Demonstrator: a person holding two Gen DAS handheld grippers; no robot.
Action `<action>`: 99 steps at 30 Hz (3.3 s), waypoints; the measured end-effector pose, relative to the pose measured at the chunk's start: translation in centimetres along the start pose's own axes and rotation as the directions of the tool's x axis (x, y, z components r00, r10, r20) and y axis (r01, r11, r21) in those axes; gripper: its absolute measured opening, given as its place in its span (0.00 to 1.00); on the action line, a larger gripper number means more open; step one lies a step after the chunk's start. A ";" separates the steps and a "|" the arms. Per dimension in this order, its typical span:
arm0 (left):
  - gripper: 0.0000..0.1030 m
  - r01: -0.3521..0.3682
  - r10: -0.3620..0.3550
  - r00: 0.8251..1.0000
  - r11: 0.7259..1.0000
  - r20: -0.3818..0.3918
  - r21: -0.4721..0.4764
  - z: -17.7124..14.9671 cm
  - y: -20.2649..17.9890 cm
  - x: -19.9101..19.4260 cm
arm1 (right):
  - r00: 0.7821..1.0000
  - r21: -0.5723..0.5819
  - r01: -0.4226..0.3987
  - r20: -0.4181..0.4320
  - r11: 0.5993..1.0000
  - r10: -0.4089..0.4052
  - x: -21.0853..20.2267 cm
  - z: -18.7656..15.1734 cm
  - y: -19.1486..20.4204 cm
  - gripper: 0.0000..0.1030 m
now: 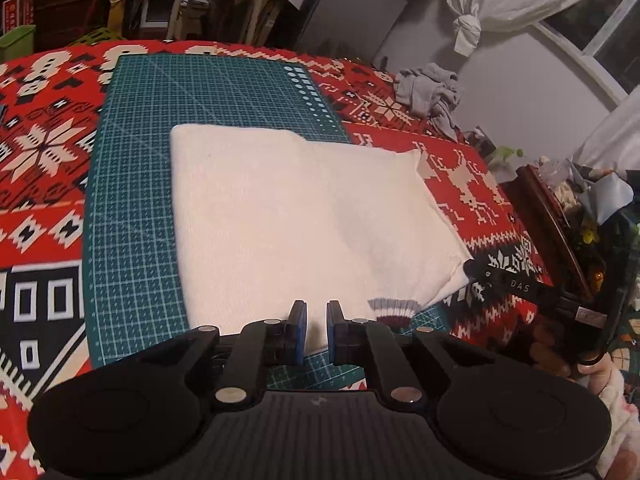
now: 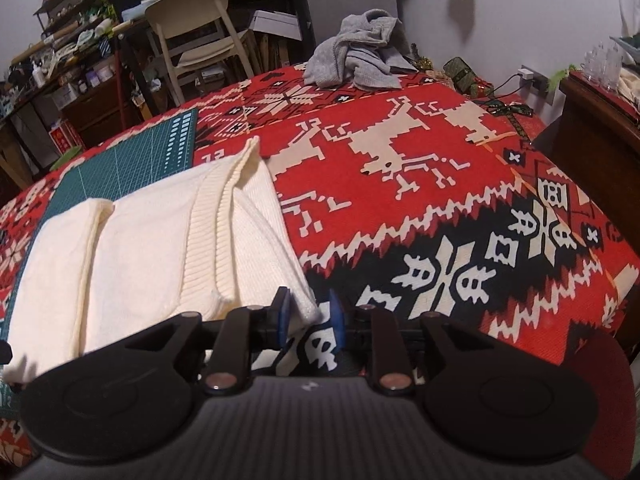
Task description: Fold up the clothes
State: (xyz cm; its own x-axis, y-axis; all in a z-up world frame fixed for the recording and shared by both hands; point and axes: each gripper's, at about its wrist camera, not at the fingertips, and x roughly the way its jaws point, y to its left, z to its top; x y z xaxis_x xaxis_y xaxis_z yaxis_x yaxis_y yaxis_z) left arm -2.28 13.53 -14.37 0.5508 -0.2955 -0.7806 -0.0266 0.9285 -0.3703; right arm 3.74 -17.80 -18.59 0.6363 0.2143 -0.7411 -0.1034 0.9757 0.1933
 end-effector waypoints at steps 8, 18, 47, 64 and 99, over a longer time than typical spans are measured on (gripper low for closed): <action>0.08 0.001 0.000 0.999 0.999 -0.037 0.034 0.6 -1.4 0.7 | 1.000 0.016 -0.008 0.019 1.000 0.008 0.2 -0.1 0.4 0.25; 0.11 -0.022 0.021 1.000 0.999 0.014 0.024 0.2 -1.2 -0.5 | 0.999 -0.020 0.009 0.035 1.000 -0.009 0.4 -0.4 1.0 0.26; 0.15 -0.125 0.149 0.982 0.973 0.117 -0.197 -4.3 8.3 -7.4 | 0.925 -0.449 -0.286 0.101 0.847 0.366 -7.3 0.3 20.9 0.04; 0.26 -0.113 0.127 0.990 0.971 0.053 -0.212 -5.0 9.0 -7.3 | 0.910 -0.468 -0.407 -0.134 0.784 0.393 -3.5 -5.0 25.9 0.16; 0.82 -0.211 0.234 0.951 0.969 0.200 -0.128 -1.1 5.7 -3.5 | 0.994 -0.488 -0.035 0.074 0.872 0.082 -4.8 -0.2 14.8 0.99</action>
State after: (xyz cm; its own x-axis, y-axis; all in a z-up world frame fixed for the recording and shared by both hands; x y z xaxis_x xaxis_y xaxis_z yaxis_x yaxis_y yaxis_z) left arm -5.31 19.60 -14.30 0.6848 -0.0190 -0.7285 -0.2491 0.9333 -0.2585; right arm -0.99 -4.39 -12.29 0.6807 0.2891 -0.6731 -0.4855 0.8661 -0.1190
